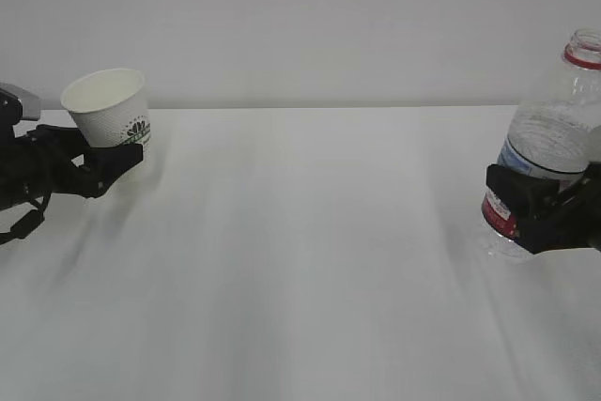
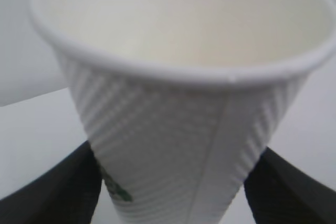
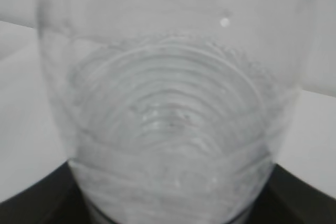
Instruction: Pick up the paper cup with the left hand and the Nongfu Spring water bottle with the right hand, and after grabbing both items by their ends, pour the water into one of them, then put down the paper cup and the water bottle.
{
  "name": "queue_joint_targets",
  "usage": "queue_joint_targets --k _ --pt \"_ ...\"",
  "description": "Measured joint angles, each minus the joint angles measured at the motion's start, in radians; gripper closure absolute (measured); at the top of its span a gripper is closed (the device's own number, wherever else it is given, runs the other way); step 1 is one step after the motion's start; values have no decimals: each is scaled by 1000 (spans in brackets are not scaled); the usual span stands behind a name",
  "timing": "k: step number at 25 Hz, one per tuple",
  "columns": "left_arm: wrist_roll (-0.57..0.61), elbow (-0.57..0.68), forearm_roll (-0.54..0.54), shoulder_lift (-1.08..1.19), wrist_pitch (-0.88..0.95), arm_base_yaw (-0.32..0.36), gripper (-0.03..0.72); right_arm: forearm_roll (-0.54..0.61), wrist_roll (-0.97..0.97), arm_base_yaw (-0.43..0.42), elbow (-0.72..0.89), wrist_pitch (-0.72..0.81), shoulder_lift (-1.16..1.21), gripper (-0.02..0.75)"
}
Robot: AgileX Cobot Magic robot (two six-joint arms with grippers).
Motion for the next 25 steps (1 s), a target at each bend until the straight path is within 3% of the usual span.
queue_joint_targets --k 9,16,25 --pt "0 152 22 -152 -56 0 97 -28 0 0 0 5 0 234" --pt "-35 243 162 -246 -60 0 97 -57 0 0 0 17 0 234" --pt "-74 251 350 -305 -60 -10 98 -134 17 0 0 21 0 234"
